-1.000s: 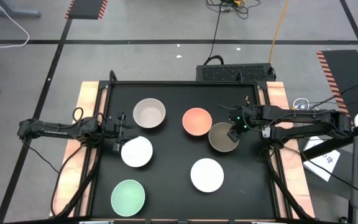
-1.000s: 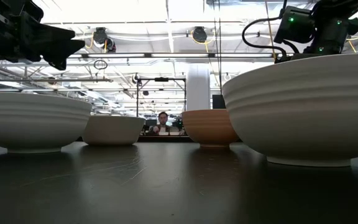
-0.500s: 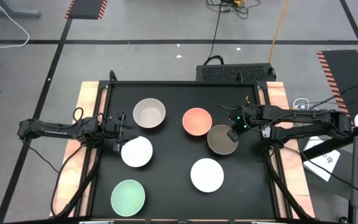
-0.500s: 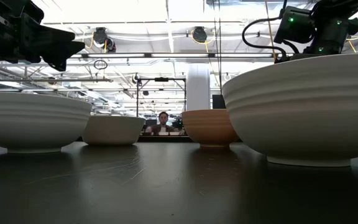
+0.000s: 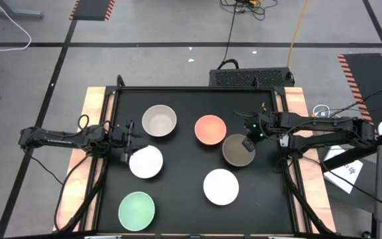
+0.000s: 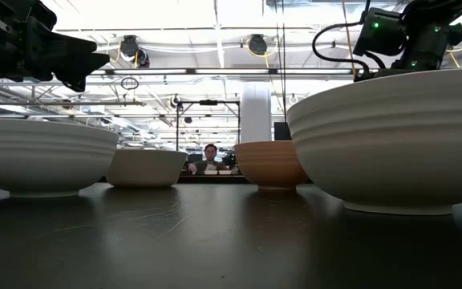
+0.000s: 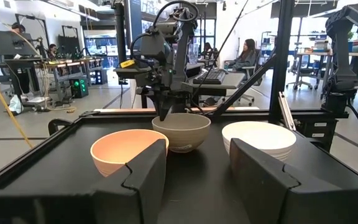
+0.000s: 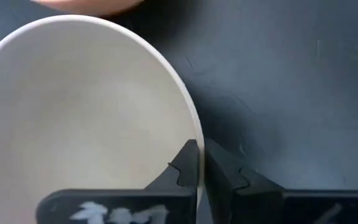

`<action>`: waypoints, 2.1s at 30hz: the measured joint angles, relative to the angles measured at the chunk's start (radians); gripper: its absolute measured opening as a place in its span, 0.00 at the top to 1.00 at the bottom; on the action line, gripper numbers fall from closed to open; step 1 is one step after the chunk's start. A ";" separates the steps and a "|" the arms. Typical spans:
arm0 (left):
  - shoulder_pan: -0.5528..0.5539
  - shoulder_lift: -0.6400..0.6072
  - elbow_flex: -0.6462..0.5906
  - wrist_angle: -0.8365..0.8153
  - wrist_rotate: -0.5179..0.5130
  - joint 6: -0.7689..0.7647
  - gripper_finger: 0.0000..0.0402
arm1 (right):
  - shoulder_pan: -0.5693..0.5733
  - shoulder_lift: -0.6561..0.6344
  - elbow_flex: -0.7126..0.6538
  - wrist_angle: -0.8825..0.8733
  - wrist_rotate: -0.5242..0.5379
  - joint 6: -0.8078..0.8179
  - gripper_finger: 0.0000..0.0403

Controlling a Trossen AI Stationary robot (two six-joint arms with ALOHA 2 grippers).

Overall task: Nest bowls inside each other
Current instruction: Stack the brown bowl on top of the orange bowl

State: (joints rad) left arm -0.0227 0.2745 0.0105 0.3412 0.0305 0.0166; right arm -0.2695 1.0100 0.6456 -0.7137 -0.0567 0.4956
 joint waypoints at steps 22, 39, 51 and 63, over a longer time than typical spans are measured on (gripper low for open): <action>0.000 0.000 0.000 -0.001 0.074 0.000 0.55 | -0.019 0.000 0.250 -0.172 -0.015 -0.103 1.00; 0.000 0.000 0.000 -0.004 0.075 -0.020 0.55 | 0.026 -0.284 0.192 -0.039 0.031 -0.175 1.00; 0.000 0.000 0.000 0.001 0.075 -0.026 0.55 | 0.082 -0.420 0.076 -0.010 0.061 -0.157 1.00; 0.000 0.000 0.000 0.005 0.076 -0.031 0.55 | 0.082 -0.584 -0.076 0.104 0.057 -0.141 1.00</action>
State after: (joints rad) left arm -0.0228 0.2745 0.0105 0.3458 0.1062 -0.0142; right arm -0.1875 0.4260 0.5699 -0.6096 -0.0002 0.3546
